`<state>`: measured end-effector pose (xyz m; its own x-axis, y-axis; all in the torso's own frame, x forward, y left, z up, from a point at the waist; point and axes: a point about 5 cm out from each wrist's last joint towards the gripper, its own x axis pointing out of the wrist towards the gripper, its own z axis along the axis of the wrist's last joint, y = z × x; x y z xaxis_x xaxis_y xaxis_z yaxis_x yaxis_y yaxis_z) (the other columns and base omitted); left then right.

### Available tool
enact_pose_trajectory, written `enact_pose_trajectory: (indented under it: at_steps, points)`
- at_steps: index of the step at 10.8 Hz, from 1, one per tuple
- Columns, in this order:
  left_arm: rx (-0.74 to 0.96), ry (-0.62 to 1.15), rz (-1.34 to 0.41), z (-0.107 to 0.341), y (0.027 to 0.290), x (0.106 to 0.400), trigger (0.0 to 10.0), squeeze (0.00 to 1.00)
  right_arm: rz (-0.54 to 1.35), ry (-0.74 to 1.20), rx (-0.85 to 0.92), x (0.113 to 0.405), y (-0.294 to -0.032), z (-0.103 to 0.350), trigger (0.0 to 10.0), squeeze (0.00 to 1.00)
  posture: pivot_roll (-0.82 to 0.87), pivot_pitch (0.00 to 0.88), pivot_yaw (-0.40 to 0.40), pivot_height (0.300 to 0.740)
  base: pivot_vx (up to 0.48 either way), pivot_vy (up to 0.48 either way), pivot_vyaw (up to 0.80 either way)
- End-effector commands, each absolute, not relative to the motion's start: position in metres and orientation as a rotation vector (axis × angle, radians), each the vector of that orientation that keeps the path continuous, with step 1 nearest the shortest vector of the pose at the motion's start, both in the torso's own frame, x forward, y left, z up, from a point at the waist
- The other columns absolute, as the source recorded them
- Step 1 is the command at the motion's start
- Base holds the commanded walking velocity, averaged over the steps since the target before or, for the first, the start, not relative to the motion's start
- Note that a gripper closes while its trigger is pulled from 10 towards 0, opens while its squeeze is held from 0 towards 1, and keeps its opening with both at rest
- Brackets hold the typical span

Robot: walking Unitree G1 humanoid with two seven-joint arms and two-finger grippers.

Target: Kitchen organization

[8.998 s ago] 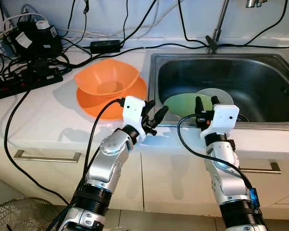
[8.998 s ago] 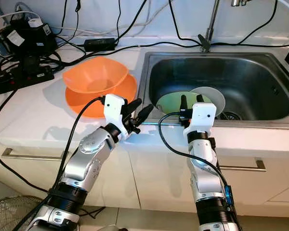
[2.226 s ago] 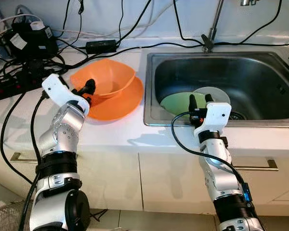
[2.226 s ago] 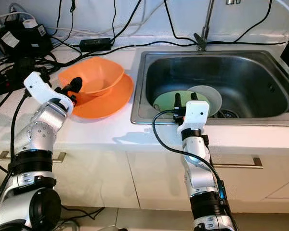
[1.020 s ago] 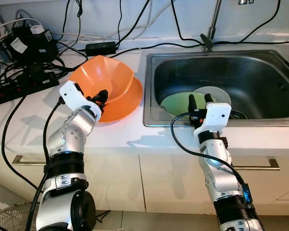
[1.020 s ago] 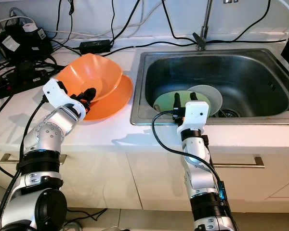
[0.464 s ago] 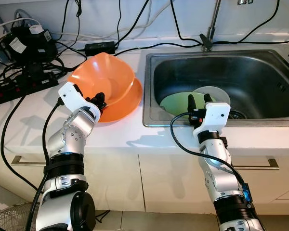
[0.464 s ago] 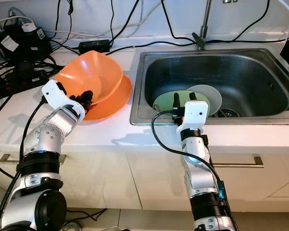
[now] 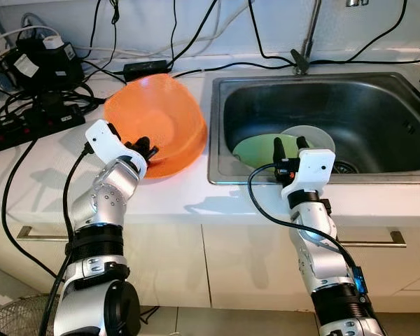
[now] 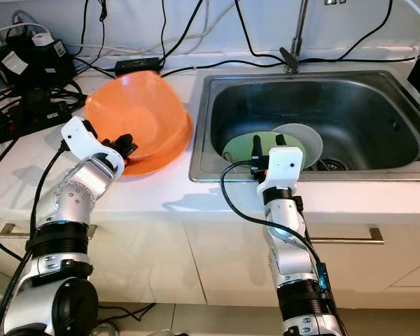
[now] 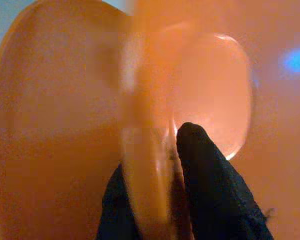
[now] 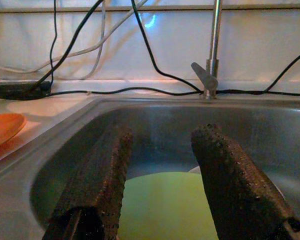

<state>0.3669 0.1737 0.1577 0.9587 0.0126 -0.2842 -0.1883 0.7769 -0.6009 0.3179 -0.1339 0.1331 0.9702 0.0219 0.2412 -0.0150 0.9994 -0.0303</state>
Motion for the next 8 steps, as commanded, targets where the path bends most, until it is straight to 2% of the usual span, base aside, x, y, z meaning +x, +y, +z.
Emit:
enact_pose_trajectory:
  at_steps: [1,8]
  points:
    - [-0.664,0.274,0.124,0.158,0.175,0.365,0.0,0.00,0.015,-0.206,-0.032,0.319,-0.135,0.127,10.0,0.00,0.01,0.000,0.104,0.740,0.000,0.000,0.00]
    - [-0.738,0.115,0.095,0.174,0.173,0.365,0.0,0.00,0.026,-0.195,-0.041,0.317,-0.136,0.125,10.0,0.00,0.01,0.000,0.098,0.740,0.000,0.000,0.00]
